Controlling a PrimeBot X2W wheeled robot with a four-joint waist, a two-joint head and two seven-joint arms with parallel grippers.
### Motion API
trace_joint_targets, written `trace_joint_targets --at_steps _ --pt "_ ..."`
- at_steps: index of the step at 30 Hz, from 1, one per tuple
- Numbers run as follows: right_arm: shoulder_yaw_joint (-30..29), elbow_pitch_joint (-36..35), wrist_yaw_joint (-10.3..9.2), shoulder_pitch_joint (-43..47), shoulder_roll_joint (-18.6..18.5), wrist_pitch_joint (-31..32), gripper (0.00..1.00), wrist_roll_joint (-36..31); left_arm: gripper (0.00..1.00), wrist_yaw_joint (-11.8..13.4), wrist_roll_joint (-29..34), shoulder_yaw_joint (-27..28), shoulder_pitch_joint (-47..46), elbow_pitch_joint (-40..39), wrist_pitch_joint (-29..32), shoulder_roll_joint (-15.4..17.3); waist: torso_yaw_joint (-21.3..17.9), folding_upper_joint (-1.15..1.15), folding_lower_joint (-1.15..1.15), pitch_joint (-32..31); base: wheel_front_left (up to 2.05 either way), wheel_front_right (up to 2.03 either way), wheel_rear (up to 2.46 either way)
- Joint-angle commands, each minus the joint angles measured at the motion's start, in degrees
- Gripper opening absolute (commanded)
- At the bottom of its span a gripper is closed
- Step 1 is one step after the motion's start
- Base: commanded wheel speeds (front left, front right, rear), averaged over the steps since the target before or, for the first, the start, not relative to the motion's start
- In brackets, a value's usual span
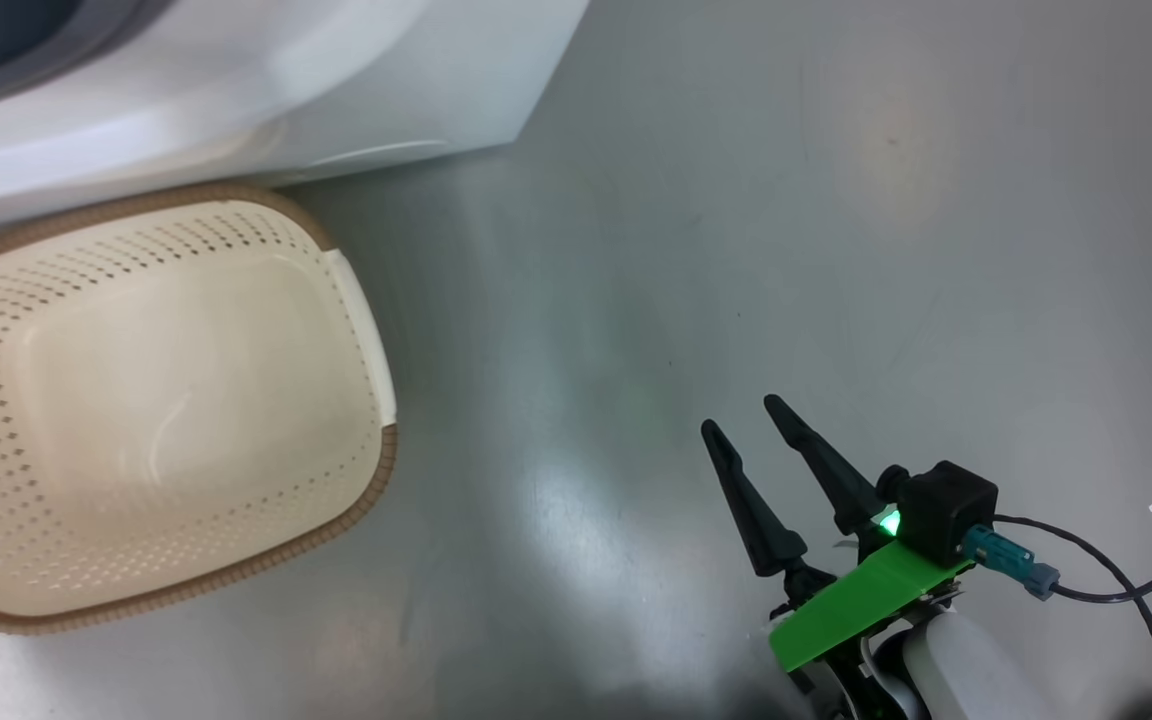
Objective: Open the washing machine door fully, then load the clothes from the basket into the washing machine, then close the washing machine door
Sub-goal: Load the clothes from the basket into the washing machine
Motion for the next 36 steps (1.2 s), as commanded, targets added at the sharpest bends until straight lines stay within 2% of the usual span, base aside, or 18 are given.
trace_joint_targets --at_steps 1,9,22,36 --pt "0.9 -0.8 0.09 1.0 -0.1 -0.7 1.0 0.3 1.0 0.4 -0.4 0.1 1.3 -1.5 -0.3 2.3 0.5 0.0 0.0 -0.7 0.0 0.0 0.0" --pt "0.1 -0.6 0.09 -0.2 -0.5 -0.7 1.0 0.2 1.0 1.5 -1.4 1.0 7.1 -4.5 -0.3 0.1 2.2 0.0 0.0 -3.3 0.0 0.0 0.0" --pt "-1.0 1.1 0.09 0.0 -1.4 -0.7 1.0 0.5 1.0 0.9 -2.3 2.2 18.6 -10.8 -0.3 -2.9 4.6 0.0 0.0 -10.5 0.0 0.0 0.0" --pt "-1.7 2.7 0.09 4.3 -1.9 -0.7 1.0 1.2 1.0 0.9 -2.2 4.3 38.8 -24.0 -0.3 -6.4 5.8 0.0 0.0 -21.9 0.0 0.0 0.0"
